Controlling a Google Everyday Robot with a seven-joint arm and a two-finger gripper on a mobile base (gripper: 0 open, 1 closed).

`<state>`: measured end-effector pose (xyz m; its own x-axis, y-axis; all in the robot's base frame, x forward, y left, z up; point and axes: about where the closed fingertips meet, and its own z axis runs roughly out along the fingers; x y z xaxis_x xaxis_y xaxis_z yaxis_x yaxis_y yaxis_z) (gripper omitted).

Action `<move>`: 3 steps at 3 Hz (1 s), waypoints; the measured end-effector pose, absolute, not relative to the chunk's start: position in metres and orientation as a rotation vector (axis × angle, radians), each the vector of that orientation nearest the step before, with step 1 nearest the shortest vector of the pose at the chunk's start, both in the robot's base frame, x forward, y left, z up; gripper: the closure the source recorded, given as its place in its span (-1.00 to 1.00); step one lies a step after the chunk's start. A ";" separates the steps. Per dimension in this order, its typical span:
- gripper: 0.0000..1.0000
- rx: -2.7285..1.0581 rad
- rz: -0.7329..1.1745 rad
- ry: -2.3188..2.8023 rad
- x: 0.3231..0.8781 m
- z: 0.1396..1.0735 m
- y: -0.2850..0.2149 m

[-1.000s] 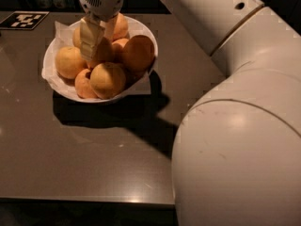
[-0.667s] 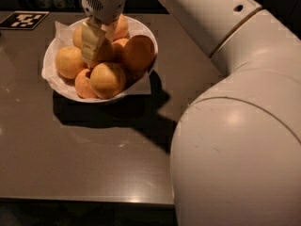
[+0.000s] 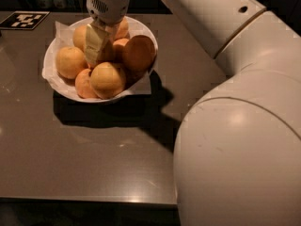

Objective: Pick orange from white bowl

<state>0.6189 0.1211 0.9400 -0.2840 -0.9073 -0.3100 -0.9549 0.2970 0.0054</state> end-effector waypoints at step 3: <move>1.00 -1.755 0.225 2.120 0.603 0.972 0.121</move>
Offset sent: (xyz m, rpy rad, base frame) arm -0.0053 -0.0025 0.0138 -0.0127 -0.0839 0.0447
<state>0.6032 0.1212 0.9721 -0.1499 -0.9109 -0.3845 -0.9712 0.2084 -0.1151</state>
